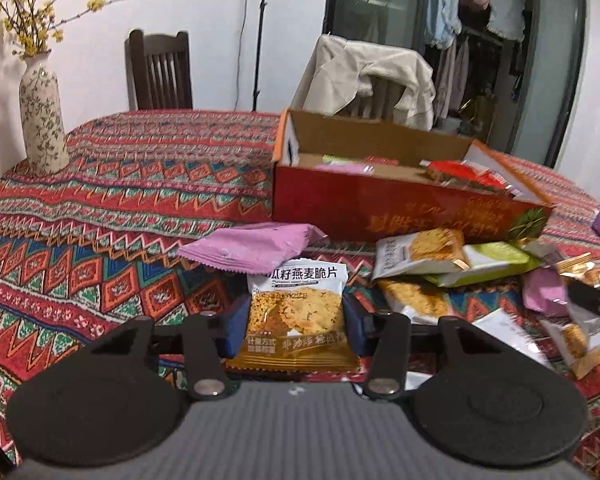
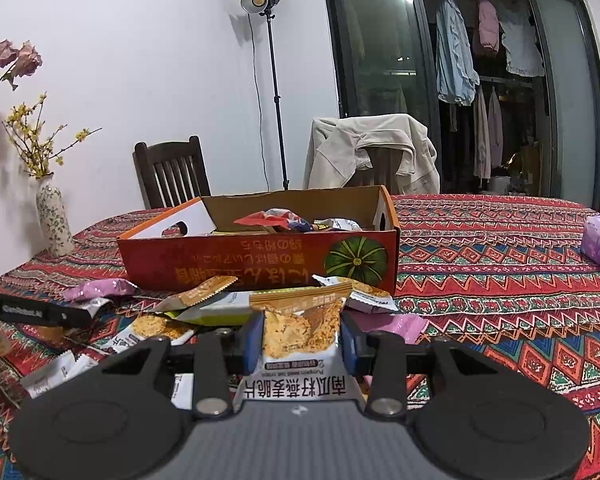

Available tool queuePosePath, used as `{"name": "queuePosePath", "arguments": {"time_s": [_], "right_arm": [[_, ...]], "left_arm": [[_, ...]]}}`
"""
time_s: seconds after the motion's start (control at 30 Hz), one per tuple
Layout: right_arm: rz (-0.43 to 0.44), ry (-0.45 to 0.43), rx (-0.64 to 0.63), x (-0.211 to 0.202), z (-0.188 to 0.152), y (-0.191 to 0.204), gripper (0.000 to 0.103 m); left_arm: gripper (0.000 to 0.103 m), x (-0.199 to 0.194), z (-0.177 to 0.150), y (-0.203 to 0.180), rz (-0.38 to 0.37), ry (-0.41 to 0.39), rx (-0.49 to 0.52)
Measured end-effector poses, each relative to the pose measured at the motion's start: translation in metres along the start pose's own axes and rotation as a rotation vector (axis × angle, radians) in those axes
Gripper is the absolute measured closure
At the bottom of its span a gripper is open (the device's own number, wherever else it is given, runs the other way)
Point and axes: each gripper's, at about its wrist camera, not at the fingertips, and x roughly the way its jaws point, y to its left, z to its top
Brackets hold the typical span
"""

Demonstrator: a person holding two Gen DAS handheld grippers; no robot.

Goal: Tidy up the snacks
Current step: 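Grasp a second orange-and-white cookie packet with the left tool while the right tool holds its packet, then carry both cookie packets over the box and open both tools to drop them in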

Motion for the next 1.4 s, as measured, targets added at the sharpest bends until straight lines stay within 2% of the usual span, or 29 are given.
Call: {"name": "queuePosePath", "arguments": {"time_s": [0.4, 0.73, 1.0, 1.4], "right_arm": [[0.004, -0.051, -0.009, -0.009, 0.012, 0.003, 0.064], [0.008, -0.107, -0.025, -0.01, 0.038, 0.01, 0.064], [0.018, -0.142, -0.026, 0.0, 0.062, 0.013, 0.064], [0.003, -0.172, -0.012, 0.041, 0.108, 0.011, 0.064]], "left_arm": [[0.054, -0.033, 0.017, -0.016, -0.076, -0.108, 0.026], [0.054, -0.037, 0.037, -0.031, -0.107, -0.2, 0.04], [0.054, -0.026, 0.063, -0.043, -0.116, -0.285, 0.037], [0.054, 0.007, 0.1, -0.058, -0.096, -0.318, 0.025]]}}
